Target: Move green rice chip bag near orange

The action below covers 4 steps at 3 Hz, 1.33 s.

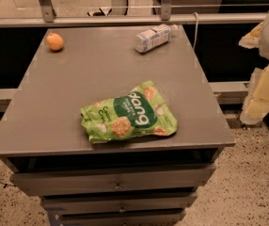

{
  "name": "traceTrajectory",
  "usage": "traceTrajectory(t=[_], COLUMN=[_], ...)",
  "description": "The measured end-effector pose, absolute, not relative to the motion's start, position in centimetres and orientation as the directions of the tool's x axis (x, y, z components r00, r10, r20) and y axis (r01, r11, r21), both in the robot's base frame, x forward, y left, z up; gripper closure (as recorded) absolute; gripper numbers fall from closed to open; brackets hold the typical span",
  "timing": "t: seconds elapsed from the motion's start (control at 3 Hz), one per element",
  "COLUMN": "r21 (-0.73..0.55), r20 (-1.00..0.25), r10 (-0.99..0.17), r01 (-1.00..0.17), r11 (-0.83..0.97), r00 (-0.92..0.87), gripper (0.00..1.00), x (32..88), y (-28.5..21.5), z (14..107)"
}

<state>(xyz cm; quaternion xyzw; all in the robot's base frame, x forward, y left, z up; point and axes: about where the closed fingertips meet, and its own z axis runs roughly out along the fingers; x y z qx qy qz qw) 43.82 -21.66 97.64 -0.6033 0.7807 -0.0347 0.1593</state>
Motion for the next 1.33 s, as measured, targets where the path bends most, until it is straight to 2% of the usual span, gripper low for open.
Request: traceTrajectory(t=[0.33,0.67,1.0,1.33], r21=[-0.254,-0.237,-0.185,-0.132], r20=[-0.217,-0.311,-0.474,-0.583], r10=[-0.952,-0.938,-0.879,-0.813], r01=[-0.93,-0.944,-0.969,-0.988], r11=[0.267,0.23,0.164,0.086], r00=[-0.214,-0.151,-0.059,0.007], gripper=[0.0,0.0,0.0,0.0], x=[44.2,46.3,48.8,49.4], y=[-21.6,-19.5,-14.0,-8.7], z=[98.0,96.4,93.7,91.3])
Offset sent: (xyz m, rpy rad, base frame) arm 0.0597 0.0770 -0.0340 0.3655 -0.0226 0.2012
